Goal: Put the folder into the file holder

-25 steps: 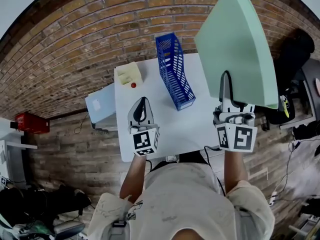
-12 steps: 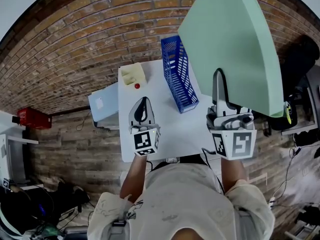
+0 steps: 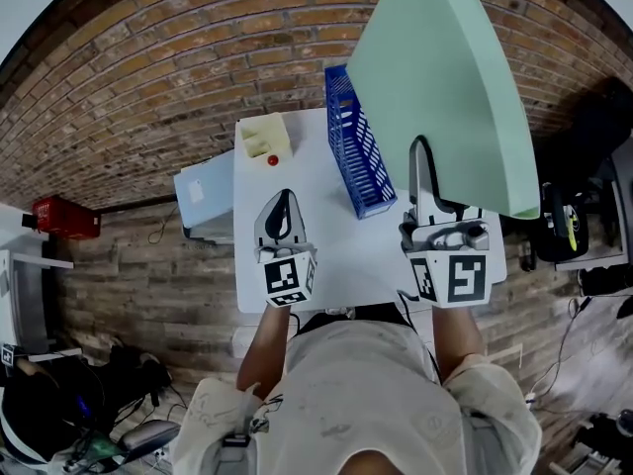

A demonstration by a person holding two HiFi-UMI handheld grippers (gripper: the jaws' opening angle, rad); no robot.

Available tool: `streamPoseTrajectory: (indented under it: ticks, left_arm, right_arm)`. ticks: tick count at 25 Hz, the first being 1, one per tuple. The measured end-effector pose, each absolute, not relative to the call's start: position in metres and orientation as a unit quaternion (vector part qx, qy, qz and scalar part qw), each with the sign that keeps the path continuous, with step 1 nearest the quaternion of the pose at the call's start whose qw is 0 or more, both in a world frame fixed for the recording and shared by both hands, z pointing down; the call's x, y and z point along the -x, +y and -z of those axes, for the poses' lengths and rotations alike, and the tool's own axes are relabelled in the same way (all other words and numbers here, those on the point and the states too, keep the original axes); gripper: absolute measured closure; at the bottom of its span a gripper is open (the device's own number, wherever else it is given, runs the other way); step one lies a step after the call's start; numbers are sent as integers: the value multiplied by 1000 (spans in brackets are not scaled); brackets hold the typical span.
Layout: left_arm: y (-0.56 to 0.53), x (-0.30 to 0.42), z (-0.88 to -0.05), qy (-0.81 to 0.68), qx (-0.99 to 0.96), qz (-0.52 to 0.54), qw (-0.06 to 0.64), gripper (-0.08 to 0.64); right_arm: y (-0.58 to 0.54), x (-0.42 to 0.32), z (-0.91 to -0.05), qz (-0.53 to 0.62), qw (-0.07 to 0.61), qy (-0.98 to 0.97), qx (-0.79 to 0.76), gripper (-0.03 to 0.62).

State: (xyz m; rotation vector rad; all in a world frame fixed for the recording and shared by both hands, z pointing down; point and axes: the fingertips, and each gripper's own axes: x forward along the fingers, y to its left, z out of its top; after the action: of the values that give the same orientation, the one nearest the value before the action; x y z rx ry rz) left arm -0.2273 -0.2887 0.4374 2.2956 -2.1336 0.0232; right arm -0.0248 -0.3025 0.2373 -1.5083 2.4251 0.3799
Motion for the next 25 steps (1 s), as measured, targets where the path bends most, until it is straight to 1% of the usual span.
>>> streamPoseTrajectory:
  ticks: [19, 25]
  left_arm:
    - [-282, 233, -485, -701, -710, -46, 50, 546]
    - [-287, 227, -499, -700, -709, -54, 64, 546]
  right_arm:
    - [-348, 49, -350, -53, 59, 860, 504, 452]
    - [-353, 57, -360, -69, 57, 867, 491, 451]
